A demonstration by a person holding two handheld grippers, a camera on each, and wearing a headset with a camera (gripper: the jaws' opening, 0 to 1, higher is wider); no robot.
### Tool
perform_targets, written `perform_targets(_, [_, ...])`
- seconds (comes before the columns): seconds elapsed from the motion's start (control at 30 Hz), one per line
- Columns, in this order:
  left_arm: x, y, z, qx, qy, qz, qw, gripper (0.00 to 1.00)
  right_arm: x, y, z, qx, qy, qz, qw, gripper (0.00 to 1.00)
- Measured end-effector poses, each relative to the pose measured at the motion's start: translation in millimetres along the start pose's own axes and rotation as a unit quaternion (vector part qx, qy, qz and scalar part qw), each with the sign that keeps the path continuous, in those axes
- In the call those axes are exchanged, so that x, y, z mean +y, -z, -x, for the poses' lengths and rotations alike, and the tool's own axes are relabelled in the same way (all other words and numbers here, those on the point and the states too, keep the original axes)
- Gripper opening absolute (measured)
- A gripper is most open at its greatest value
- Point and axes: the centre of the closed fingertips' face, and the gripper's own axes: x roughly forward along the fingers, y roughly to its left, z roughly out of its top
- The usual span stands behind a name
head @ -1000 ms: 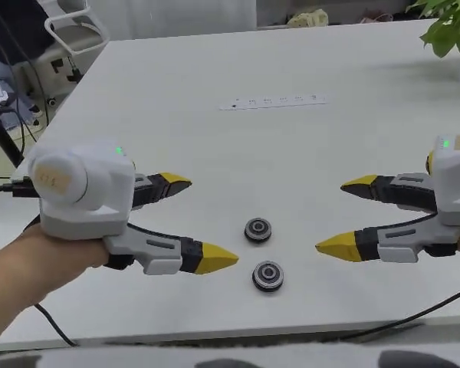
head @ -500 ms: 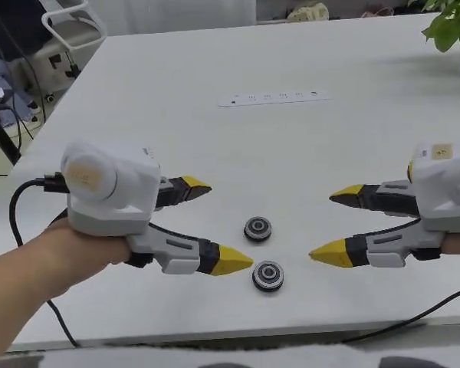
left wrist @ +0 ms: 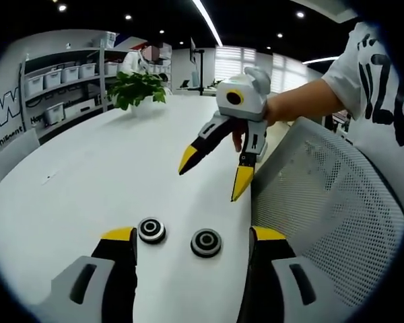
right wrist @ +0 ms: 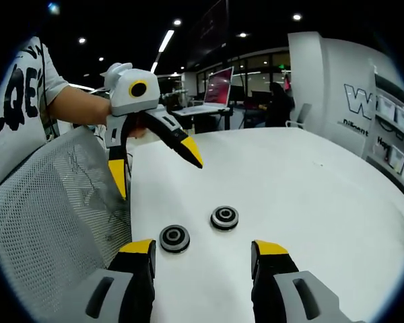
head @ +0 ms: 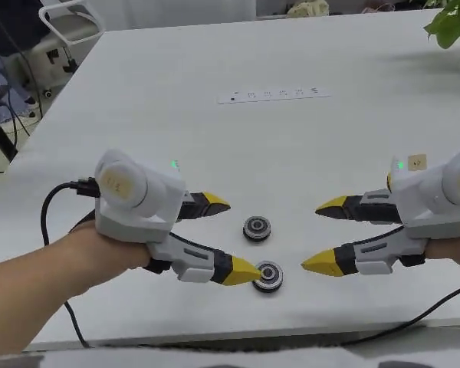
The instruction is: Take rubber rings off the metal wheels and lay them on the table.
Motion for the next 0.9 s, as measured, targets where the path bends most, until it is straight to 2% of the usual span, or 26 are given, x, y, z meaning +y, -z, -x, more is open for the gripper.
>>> perform_targets(0.23, [-5.3, 6.1, -12.6, 0.012, 0.026, -0.004, 0.9996, 0.54, 1.6, 4.9, -9.4, 0.011, -0.014, 0.005, 0.9998, 0.55])
perform_targets(0.43, [-11.4, 13.5, -23.3, 0.033, 0.048, -0.014, 0.9982, 0.48, 3.0, 8.9, -15.8, 0.019, -0.023, 0.008, 0.9995, 0.54])
perform_targets(0.63, [-14.3, 18.1, -31.8, 0.041, 0.062, -0.01, 0.9972, 0.41, 2.6, 10.8, -17.1, 0.021, -0.025, 0.004, 0.9995, 0.54])
perform_targets(0.9, [-21.7, 28.6, -43.2, 0.067, 0.081, -0.023, 0.9942, 0.34, 4.0, 15.8, -18.2, 0.026, -0.026, 0.002, 0.9993, 0.54])
